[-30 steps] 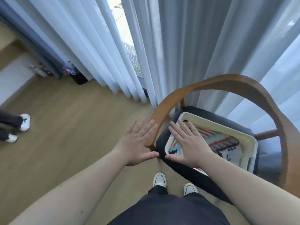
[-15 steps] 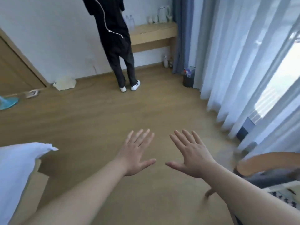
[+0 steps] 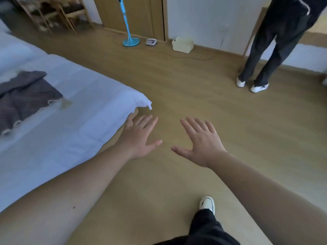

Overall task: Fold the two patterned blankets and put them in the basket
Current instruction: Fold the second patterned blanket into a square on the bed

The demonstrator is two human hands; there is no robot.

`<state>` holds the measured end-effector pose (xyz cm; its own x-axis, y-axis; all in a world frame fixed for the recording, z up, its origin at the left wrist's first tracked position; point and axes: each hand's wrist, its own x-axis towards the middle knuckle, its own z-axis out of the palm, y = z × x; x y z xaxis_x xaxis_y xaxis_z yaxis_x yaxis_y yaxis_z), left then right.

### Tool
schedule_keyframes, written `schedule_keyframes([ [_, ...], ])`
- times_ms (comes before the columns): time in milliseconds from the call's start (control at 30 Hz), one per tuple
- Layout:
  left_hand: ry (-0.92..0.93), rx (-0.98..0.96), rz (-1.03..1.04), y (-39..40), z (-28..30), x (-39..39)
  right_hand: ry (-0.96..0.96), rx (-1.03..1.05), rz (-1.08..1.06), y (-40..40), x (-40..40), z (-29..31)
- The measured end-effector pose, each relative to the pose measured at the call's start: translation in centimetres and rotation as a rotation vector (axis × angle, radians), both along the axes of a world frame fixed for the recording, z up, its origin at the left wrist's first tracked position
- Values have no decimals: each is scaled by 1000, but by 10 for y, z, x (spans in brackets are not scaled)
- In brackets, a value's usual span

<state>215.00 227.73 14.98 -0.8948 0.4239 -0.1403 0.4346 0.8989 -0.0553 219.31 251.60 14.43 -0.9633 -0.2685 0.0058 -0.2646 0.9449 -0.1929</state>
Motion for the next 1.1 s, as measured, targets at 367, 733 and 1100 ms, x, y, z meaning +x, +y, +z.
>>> schedule_keyframes([
  [367, 38, -43, 613, -110, 13, -88, 24, -58, 603, -141, -230, 11],
  [733, 114, 58, 1110, -253, 5, -110, 18, -64, 1004, -341, -333, 26],
  [1100, 115, 54, 1098, -412, 9, -232, 68, 9, 1010, -499, -457, 32],
])
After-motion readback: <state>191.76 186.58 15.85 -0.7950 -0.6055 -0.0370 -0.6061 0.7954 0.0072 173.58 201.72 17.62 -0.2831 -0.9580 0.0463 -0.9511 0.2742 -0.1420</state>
